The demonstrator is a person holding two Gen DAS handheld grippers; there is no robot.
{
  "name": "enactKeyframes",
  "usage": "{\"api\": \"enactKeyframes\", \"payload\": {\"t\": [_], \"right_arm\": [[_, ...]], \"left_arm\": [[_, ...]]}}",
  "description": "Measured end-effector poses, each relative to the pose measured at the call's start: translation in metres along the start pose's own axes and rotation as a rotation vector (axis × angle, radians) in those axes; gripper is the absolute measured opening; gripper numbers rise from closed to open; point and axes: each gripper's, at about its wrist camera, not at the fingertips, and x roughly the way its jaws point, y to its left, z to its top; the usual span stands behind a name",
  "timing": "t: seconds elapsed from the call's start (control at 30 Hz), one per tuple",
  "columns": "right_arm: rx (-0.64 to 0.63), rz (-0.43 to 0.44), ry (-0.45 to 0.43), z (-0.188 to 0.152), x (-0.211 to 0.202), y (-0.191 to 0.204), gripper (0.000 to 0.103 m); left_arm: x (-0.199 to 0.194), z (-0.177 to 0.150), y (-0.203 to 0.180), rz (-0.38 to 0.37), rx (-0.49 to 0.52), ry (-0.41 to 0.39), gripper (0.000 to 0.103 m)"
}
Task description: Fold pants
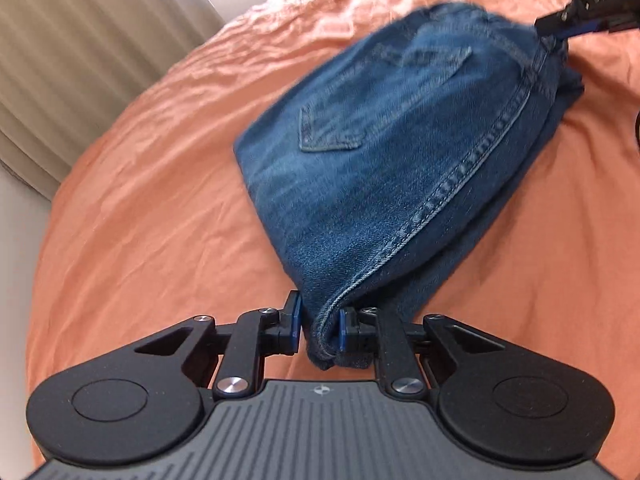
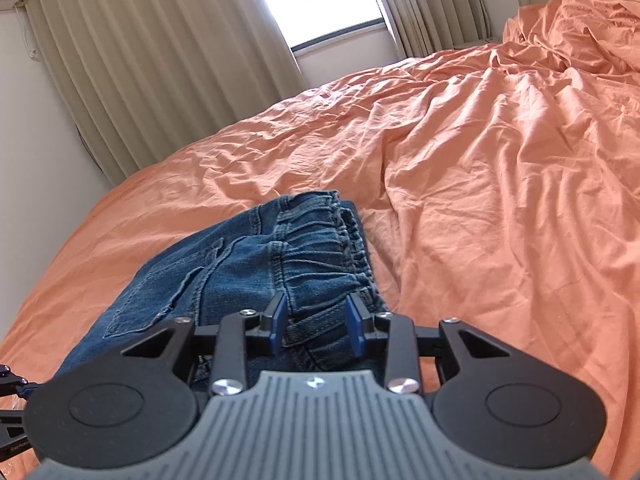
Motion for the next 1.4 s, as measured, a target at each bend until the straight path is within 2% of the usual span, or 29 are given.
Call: {"api": "enactKeyframes", "payload": {"t": [0.2,0.43,0.5,0.57,0.63,0.73,0.8,0.97,1.0,1.03,1.13,1.2,1.27,1.4], "right_arm": [[0.079,-0.026,0.141,-0.015,0.027,-0.020,0.025],[0.077,-0.038,0.133,-0.014,0.029,-0.018,0.026],[0.100,-0.031,0.123,-0.013,0.023,-0.020,0.028],[0.131,-0.018,0.123,-0.012,0.014,-0.023,0.034],[0.187,0.019,0.139,-0.013,0.009,-0.030,0.052],[0.302,0.096,0.193,-0.017,0.012,-0.042,0.065],[0.359,0.129,0.216,-0.019,0.017,-0.048,0.072],[0.397,0.156,0.220,-0.018,0.027,-0.051,0.082],[0.409,0.154,0.220,-0.017,0.030,-0.052,0.082],[0.422,0.156,0.215,-0.017,0.032,-0.054,0.081],[0.470,0.173,0.197,-0.011,0.042,-0.062,0.081],[0.492,0.200,0.200,-0.008,0.049,-0.066,0.082],[0.506,0.219,0.200,-0.006,0.057,-0.068,0.082],[0.541,0.257,0.196,-0.003,0.067,-0.073,0.079]], "left_arm": [[0.028,-0.013,-0.008,-0.028,-0.047,0.046,0.019],[0.015,-0.005,-0.002,-0.053,-0.053,0.109,0.022],[0.005,-0.005,-0.004,-0.045,-0.032,0.117,0.029],[-0.006,-0.007,-0.005,-0.043,-0.017,0.104,0.034],[-0.015,-0.007,-0.002,-0.062,-0.032,0.101,0.036],[-0.026,-0.004,0.007,-0.081,-0.071,0.084,0.052],[-0.031,-0.002,0.012,-0.096,-0.089,0.063,0.059],[-0.037,0.008,0.024,-0.124,-0.140,0.011,0.068],[-0.036,0.011,0.029,-0.143,-0.167,-0.003,0.075],[-0.034,0.013,0.034,-0.162,-0.194,-0.018,0.077],[-0.022,0.016,0.053,-0.214,-0.298,-0.058,0.079],[-0.007,0.014,0.071,-0.253,-0.424,-0.078,0.080],[0.013,0.007,0.089,-0.321,-0.552,-0.101,0.081],[0.060,-0.015,0.112,-0.426,-0.795,-0.065,0.081]]}}
